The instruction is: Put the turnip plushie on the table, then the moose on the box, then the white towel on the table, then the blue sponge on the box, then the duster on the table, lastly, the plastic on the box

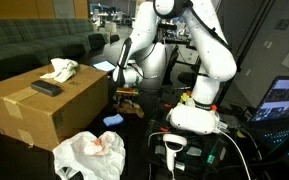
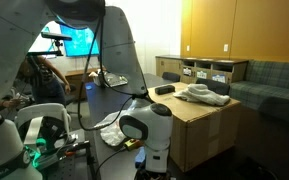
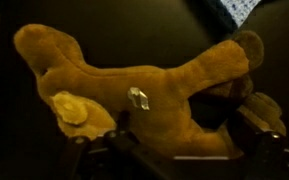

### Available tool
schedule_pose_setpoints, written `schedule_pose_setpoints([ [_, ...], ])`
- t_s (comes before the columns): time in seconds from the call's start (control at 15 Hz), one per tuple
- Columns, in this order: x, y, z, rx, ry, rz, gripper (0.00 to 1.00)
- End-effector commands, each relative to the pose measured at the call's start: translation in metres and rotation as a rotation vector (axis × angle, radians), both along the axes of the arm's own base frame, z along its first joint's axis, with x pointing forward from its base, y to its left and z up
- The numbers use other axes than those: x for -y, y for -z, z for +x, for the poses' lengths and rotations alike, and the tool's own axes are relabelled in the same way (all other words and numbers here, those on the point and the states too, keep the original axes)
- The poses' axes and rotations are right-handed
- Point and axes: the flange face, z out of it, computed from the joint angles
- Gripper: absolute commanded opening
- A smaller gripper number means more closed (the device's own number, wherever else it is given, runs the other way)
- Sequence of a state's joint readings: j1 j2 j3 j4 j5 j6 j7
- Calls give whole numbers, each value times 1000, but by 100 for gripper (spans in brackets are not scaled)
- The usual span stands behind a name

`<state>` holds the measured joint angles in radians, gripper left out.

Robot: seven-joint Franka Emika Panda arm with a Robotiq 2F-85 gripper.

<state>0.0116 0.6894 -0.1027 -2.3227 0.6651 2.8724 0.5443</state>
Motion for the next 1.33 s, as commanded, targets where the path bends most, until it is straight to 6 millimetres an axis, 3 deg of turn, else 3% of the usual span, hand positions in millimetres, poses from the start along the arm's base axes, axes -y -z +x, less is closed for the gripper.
schedule_pose_setpoints([
  [0.0, 3, 19, 8, -28, 29, -8, 100],
  [0.07, 3, 20, 9, -33, 32, -6, 100],
  [0.13, 3, 20, 9, -40, 33, -4, 81],
  [0.8, -6, 6, 20, -83, -49, 42, 8],
  [0.93, -10, -7, 19, -79, -94, 50, 5],
  [1.0, -12, -14, 19, -73, -115, 53, 9],
  [1.27, -33, -66, 3, -46, -262, 40, 9],
])
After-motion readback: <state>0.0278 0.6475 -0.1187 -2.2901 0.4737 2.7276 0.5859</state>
